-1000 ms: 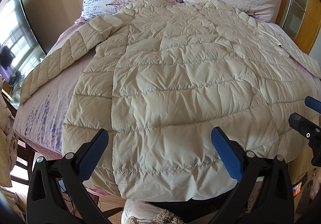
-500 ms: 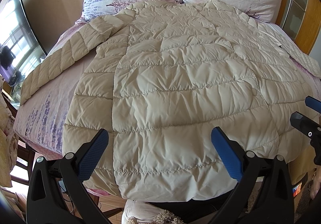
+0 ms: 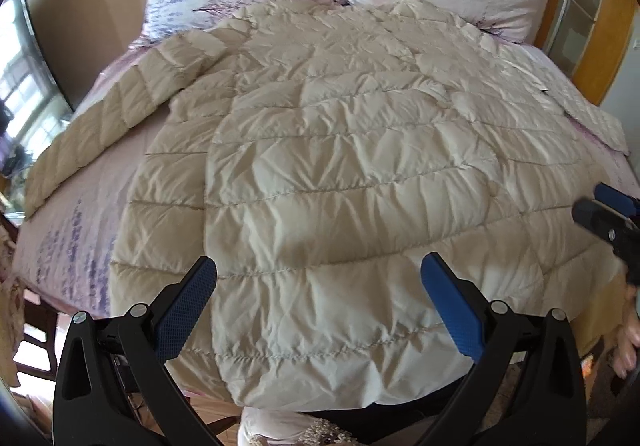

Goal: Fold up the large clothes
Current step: 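Grasp the cream jacket's sleeve cuff with the right gripper and lift it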

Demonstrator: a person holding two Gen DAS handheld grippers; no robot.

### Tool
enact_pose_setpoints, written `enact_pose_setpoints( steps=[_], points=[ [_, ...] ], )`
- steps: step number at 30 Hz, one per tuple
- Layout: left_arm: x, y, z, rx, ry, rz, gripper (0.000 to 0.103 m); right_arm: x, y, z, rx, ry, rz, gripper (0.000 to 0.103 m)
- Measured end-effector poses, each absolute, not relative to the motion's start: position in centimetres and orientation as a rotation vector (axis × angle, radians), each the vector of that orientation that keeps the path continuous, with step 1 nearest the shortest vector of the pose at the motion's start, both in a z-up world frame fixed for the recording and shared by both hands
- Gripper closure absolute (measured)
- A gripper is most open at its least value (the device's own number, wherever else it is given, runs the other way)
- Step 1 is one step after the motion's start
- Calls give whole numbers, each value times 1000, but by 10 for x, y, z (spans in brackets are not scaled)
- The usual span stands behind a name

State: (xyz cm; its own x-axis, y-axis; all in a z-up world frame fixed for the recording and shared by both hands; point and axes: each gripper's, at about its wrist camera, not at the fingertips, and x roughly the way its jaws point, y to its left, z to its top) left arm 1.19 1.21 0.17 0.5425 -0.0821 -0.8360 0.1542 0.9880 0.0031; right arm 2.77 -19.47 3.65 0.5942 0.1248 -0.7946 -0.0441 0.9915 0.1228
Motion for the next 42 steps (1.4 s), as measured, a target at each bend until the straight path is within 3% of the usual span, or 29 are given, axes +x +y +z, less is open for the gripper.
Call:
enact_pose_setpoints(
  steps=[6, 11, 17, 24, 31, 36, 42],
  points=[
    [23, 17, 5, 39, 1001, -205, 1, 41, -261, 47, 200, 799, -70, 2],
    [43, 23, 0, -19, 1071, -264, 1, 52, -368, 47, 503, 743, -246, 2],
    [63, 32, 0, -104, 1060, -312, 1, 50, -503, 29, 906, 661, -444, 26],
    [96, 60, 2, -289, 1042, -299, 1, 52, -582, 5, 1077, 606, -599, 46],
    [115, 53, -1, -193, 1096, -298, 1, 61, -610, 6, 1034, 619, -693, 66],
    [123, 47, -2, -117, 1111, -307, 1, 80, -609, 11, 930, 661, -758, 93],
    [129, 50, 6, -77, 1093, -295, 1, 116, -569, 51, 645, 660, -766, 98]
  ],
)
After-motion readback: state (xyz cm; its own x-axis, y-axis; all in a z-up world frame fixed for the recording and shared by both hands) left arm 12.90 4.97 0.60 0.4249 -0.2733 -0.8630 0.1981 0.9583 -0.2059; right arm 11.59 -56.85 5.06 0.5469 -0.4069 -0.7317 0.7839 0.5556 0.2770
